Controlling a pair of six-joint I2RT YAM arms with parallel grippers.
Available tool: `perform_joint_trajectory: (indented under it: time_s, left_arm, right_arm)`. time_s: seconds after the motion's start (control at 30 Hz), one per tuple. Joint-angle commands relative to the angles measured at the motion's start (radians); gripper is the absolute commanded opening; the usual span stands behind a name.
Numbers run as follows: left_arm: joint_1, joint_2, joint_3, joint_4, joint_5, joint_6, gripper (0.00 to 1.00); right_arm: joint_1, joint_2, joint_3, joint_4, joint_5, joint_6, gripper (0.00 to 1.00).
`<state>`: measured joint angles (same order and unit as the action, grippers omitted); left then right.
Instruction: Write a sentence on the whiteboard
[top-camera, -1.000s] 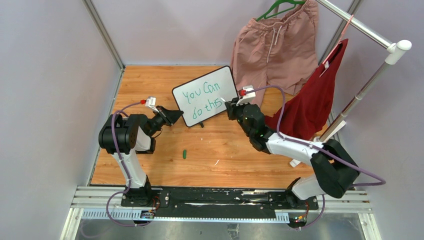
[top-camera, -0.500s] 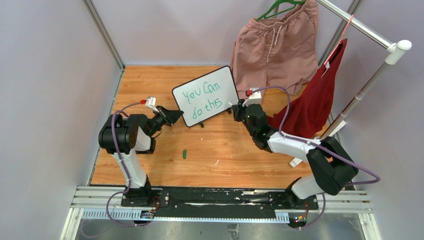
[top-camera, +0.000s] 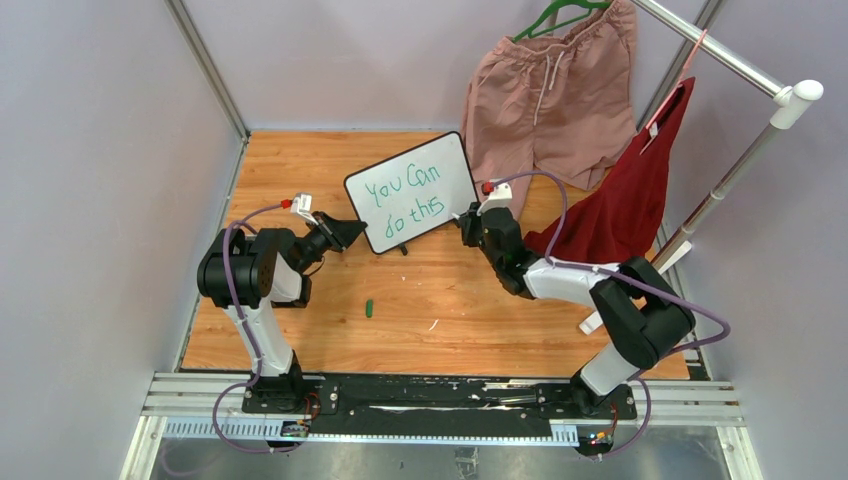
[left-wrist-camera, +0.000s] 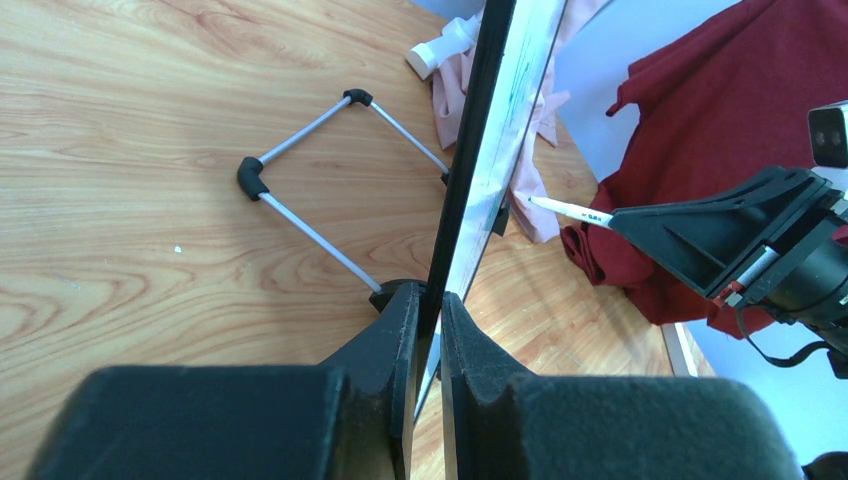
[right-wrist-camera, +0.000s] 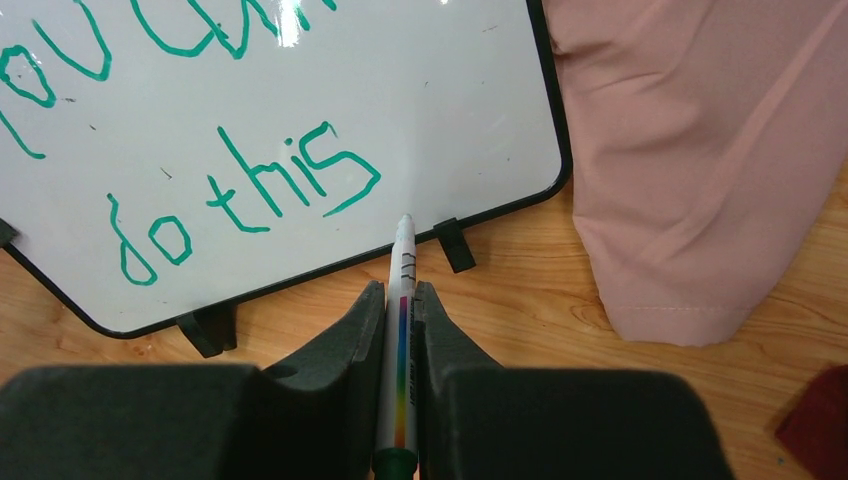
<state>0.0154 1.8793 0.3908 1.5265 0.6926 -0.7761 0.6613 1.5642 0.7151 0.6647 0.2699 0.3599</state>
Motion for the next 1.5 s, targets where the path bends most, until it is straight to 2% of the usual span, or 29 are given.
perform_joint_trajectory:
  time_s: [0.0,1.47]
  left_arm:
    - [-0.005,0.012,-0.010,0.033,-0.013,0.024,0.00]
    - [-0.005,0.014,-0.009,0.032,-0.010,0.024,0.00]
  right_arm:
    - [-0.019,0.020,0.037,0.043,0.004,0.016,0.00]
    - [-0.031,0.113,0.088,0.072,-0.006,0.018,0.00]
